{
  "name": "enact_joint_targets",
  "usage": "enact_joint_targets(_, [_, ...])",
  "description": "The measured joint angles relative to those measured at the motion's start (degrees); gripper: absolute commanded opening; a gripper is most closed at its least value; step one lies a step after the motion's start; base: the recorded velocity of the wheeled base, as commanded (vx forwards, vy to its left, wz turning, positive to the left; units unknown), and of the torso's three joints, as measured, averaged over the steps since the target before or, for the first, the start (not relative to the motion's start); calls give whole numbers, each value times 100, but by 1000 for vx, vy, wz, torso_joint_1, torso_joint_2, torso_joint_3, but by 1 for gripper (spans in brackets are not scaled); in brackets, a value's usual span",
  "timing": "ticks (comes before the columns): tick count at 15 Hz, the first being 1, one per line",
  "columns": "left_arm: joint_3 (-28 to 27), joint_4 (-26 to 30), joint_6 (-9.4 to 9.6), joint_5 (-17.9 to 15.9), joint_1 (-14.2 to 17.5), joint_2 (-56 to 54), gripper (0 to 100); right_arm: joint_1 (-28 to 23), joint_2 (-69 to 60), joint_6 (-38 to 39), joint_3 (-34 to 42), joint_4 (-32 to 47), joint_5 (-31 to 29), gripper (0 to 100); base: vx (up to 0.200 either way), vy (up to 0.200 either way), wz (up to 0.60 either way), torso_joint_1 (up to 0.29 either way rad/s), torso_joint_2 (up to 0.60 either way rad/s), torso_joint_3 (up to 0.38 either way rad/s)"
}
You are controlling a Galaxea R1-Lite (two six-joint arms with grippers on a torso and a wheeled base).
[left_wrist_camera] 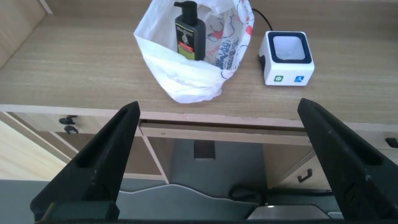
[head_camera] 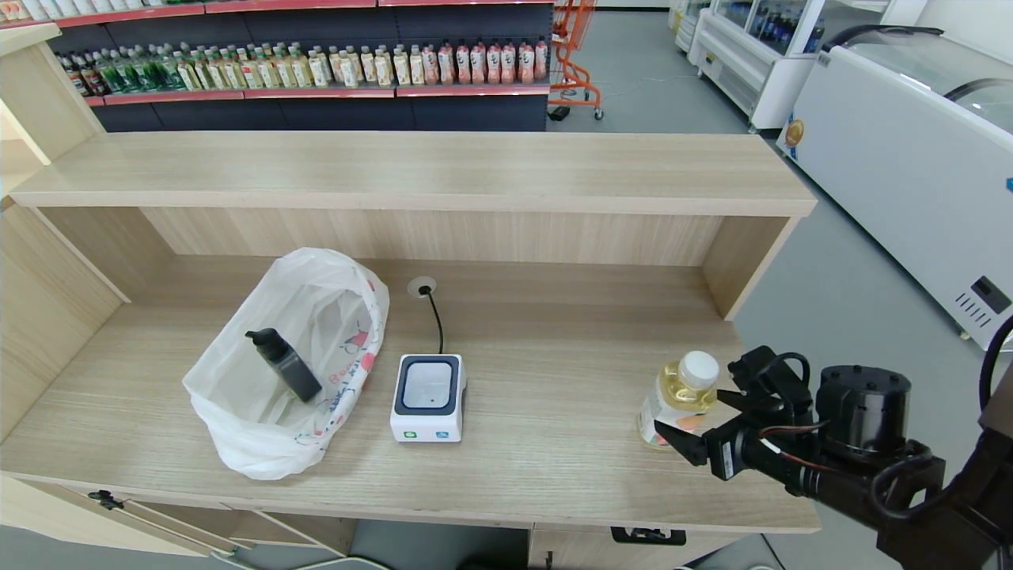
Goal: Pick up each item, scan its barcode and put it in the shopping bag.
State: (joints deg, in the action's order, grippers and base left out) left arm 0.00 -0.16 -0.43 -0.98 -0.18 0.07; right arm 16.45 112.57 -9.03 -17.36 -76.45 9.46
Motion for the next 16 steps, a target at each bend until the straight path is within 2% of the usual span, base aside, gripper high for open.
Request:
enact_joint_targets(9, [0, 0, 0, 0, 0, 0, 100, 135, 468, -130, -575, -18, -2, 100, 0, 0, 0, 0, 0, 0])
enact_joint_targets(13, [0, 0, 0, 0, 0, 0, 100, 157, 758, -290, -702, -532, 35, 100, 0, 0, 0, 0, 0, 0])
enact_joint_targets(16, [0, 0, 0, 0, 0, 0, 100, 183, 965, -396, -824, -556, 37, 100, 0, 0, 0, 0, 0, 0])
